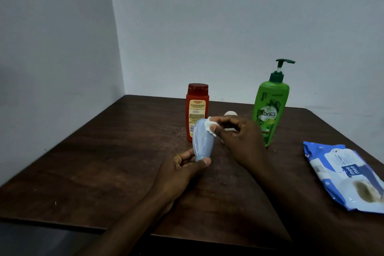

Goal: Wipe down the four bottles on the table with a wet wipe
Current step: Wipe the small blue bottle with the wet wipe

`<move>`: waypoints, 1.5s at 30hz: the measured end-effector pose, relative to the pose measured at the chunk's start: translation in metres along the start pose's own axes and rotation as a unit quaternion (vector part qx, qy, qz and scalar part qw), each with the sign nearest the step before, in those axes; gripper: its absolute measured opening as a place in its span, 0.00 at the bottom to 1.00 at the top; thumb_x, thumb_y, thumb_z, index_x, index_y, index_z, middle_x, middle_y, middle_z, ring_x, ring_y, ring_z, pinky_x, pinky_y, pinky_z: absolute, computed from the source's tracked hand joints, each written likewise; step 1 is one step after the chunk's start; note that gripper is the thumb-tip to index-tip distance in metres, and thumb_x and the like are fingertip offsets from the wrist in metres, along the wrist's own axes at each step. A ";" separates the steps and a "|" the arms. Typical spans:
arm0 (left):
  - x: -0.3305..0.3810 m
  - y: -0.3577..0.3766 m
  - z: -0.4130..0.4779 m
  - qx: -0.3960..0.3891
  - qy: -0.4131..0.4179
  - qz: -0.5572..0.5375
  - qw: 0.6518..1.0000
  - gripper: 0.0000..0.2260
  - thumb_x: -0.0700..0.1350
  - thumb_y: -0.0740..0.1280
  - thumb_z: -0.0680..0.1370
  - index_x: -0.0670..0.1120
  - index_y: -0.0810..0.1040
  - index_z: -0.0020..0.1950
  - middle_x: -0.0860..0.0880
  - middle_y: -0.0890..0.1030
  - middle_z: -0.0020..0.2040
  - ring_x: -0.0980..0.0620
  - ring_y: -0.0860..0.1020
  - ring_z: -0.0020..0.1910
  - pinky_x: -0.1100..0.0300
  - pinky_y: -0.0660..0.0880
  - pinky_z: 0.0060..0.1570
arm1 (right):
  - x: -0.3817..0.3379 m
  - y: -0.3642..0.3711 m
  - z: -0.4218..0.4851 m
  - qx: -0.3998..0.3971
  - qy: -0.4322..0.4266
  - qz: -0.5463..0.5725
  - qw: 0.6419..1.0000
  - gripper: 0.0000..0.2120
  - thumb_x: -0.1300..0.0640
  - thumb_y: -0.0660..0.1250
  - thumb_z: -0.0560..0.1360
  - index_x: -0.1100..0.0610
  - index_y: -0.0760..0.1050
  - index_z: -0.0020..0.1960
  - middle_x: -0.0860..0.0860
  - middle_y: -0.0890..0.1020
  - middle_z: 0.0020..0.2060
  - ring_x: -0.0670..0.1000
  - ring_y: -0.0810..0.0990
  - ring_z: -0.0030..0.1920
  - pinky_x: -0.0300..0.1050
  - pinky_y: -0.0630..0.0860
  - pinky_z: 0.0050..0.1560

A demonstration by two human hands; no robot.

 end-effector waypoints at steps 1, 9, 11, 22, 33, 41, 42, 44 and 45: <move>0.000 0.001 0.000 0.000 0.002 0.000 1.000 0.25 0.49 0.79 0.70 0.50 0.80 0.66 0.50 0.87 0.54 0.52 0.85 0.54 0.51 0.80 0.59 | 0.000 0.000 0.006 -0.008 0.009 0.005 1.000 0.07 0.56 0.74 0.75 0.52 0.86 0.52 0.39 0.85 0.43 0.37 0.84 0.42 0.28 0.76 0.37; 0.001 0.001 -0.001 -0.006 0.008 -0.003 1.000 0.24 0.49 0.78 0.70 0.51 0.80 0.65 0.50 0.87 0.54 0.52 0.85 0.55 0.53 0.80 0.57 | 0.002 0.002 0.011 -0.027 0.032 0.052 0.998 0.08 0.56 0.75 0.75 0.54 0.85 0.54 0.44 0.87 0.45 0.41 0.85 0.45 0.31 0.77 0.41; 0.002 0.003 -0.002 -0.012 0.004 -0.015 1.000 0.21 0.48 0.78 0.71 0.51 0.81 0.63 0.49 0.87 0.54 0.51 0.85 0.54 0.58 0.81 0.52 | 0.010 0.002 0.002 -0.021 0.048 0.077 0.996 0.09 0.57 0.75 0.74 0.54 0.85 0.54 0.45 0.87 0.46 0.42 0.85 0.47 0.37 0.81 0.46; 0.003 0.005 -0.003 -0.028 0.011 -0.058 0.998 0.21 0.48 0.79 0.69 0.50 0.84 0.61 0.46 0.86 0.56 0.49 0.84 0.57 0.60 0.81 0.51 | 0.030 0.014 -0.050 -0.021 0.104 0.210 0.972 0.09 0.65 0.76 0.71 0.55 0.84 0.49 0.48 0.88 0.45 0.47 0.87 0.46 0.35 0.81 0.45; 0.005 0.006 -0.005 -0.016 0.010 -0.020 1.000 0.24 0.51 0.79 0.69 0.50 0.81 0.64 0.49 0.87 0.54 0.51 0.85 0.55 0.56 0.81 0.54 | -0.011 -0.002 -0.055 0.032 -0.058 -0.047 0.997 0.09 0.60 0.75 0.73 0.51 0.85 0.53 0.42 0.84 0.49 0.39 0.82 0.52 0.30 0.76 0.51; 0.002 0.000 -0.004 0.024 0.003 0.002 1.000 0.29 0.55 0.81 0.62 0.52 0.82 0.61 0.53 0.87 0.50 0.55 0.86 0.50 0.61 0.81 0.48 | -0.030 -0.006 -0.010 0.050 -0.082 -0.109 0.989 0.08 0.59 0.76 0.72 0.56 0.86 0.52 0.47 0.85 0.46 0.40 0.82 0.43 0.30 0.78 0.43; 0.002 0.000 -0.004 0.025 0.002 0.002 1.000 0.29 0.55 0.81 0.62 0.52 0.82 0.61 0.53 0.87 0.50 0.56 0.86 0.50 0.61 0.82 0.48 | -0.030 -0.006 -0.005 0.047 -0.078 -0.112 0.990 0.08 0.59 0.76 0.73 0.56 0.86 0.52 0.48 0.85 0.46 0.41 0.82 0.43 0.33 0.79 0.43; 0.000 0.000 -0.003 0.028 -0.001 0.001 1.000 0.31 0.54 0.81 0.63 0.50 0.81 0.64 0.51 0.87 0.52 0.54 0.85 0.51 0.56 0.82 0.54 | -0.032 -0.005 0.003 0.042 -0.074 -0.115 0.990 0.08 0.58 0.76 0.73 0.55 0.86 0.52 0.48 0.86 0.45 0.41 0.83 0.42 0.34 0.79 0.43; -0.001 -0.001 -0.003 0.031 -0.003 0.002 1.000 0.31 0.53 0.81 0.64 0.49 0.80 0.66 0.50 0.87 0.52 0.53 0.85 0.52 0.53 0.81 0.57 | -0.033 -0.005 0.006 0.041 -0.074 -0.113 0.990 0.08 0.57 0.76 0.73 0.54 0.86 0.52 0.48 0.87 0.45 0.40 0.83 0.42 0.33 0.79 0.42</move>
Point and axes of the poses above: each hand's wrist, its own z-axis towards the middle knuckle, its own y-axis out of the palm, x = y × z, the point moved 10 cm from there along z, towards the middle knuckle
